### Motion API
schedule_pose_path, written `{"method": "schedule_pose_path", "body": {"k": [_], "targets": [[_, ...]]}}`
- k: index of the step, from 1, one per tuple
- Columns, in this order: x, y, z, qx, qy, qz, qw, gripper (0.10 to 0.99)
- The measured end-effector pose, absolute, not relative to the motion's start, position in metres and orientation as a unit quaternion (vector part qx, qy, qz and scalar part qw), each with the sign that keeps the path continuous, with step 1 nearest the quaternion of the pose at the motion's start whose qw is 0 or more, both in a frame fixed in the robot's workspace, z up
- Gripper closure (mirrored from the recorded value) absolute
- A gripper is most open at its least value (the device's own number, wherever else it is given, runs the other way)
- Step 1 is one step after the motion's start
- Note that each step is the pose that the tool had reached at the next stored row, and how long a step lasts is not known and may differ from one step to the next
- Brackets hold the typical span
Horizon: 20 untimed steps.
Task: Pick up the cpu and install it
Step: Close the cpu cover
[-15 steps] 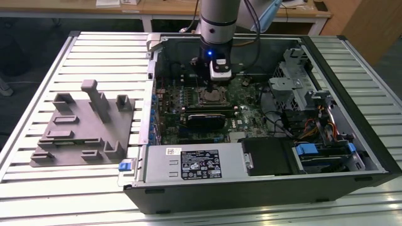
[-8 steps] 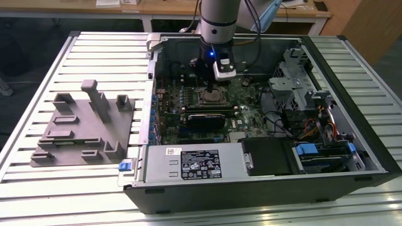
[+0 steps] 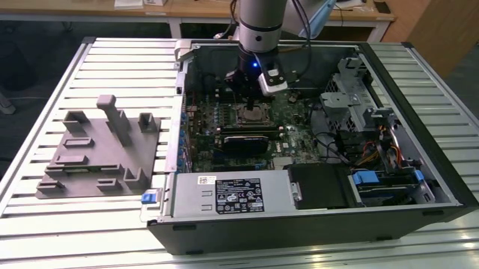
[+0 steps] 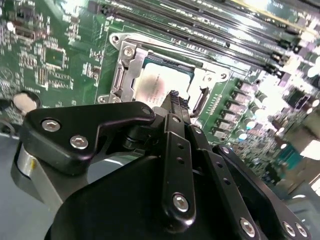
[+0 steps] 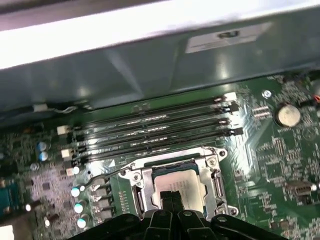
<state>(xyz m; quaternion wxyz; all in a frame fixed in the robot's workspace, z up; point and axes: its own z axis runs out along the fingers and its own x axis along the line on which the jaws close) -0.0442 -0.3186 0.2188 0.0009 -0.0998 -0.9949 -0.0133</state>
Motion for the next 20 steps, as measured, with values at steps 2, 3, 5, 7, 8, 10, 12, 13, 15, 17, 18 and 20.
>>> {"method": "schedule_pose_path", "body": {"k": [2,3,5,7,8,10,12,13,15,17,18,20], "targets": [[-0.0442,-0.3186,0.2187,-0.082,-0.997,-0.013,0.001,0.980],[-0.0442,-0.3186,0.2186,-0.073,-0.997,-0.013,0.001,0.980],[-0.0442,-0.3186,0.2185,-0.055,-0.998,-0.013,0.001,0.980],[-0.0442,-0.3186,0.2184,-0.037,-0.999,-0.013,0.002,0.980],[-0.0442,-0.3186,0.2184,-0.027,-1.000,-0.013,0.002,0.980],[-0.0442,-0.3186,0.2183,-0.009,-1.000,-0.013,0.002,0.980],[-0.0442,-0.3186,0.2182,0.006,-1.000,-0.013,0.002,0.980],[-0.0442,-0.3186,0.2182,0.007,-1.000,-0.013,0.002,0.980],[-0.0442,-0.3186,0.2182,0.007,-1.000,-0.013,0.002,0.980],[-0.0441,-0.3186,0.2180,0.004,-1.000,-0.013,0.002,0.980],[-0.0441,-0.3185,0.2178,0.000,-1.000,-0.012,0.001,0.980],[-0.0441,-0.3186,0.2178,-0.010,-1.000,-0.009,-0.001,0.980]]}}
